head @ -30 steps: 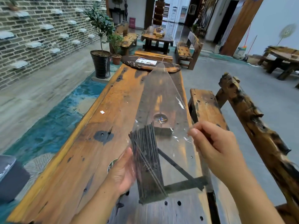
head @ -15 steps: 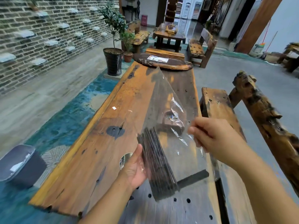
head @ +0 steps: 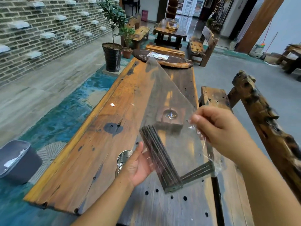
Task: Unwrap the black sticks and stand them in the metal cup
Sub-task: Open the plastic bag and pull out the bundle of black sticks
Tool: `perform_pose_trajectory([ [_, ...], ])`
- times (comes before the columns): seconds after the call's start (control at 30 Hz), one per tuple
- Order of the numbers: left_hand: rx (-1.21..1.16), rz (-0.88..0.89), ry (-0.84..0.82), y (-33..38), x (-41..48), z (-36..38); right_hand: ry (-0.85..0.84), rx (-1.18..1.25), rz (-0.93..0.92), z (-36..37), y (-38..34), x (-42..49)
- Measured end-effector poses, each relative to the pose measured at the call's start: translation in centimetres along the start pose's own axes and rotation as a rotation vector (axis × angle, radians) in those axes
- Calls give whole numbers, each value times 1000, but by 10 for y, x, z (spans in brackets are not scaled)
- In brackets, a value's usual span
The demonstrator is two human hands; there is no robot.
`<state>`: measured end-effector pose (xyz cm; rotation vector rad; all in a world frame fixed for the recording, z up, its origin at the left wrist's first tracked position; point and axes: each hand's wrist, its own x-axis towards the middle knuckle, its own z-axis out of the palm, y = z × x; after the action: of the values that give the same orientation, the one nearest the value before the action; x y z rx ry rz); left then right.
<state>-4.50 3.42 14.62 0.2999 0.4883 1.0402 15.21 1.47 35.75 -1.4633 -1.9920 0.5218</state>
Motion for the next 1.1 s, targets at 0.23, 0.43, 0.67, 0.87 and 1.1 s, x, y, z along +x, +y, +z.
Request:
perform_pose_trajectory([
  [0.23,-8,-13,5,-2,4,1,-116,27,56,-4,4,2],
  [0.43,52,5,124,-3,6,10,-36,255,178,1,22,-5],
  [0.67,33,121,336,12,8,14,178,861,377,25,57,-43],
  [0.87,-28,182,354,18,9,16,139,459,354,73,66,-76],
  [1.1,44,240,329,14,-1,33,301,357,340,89,57,-69],
])
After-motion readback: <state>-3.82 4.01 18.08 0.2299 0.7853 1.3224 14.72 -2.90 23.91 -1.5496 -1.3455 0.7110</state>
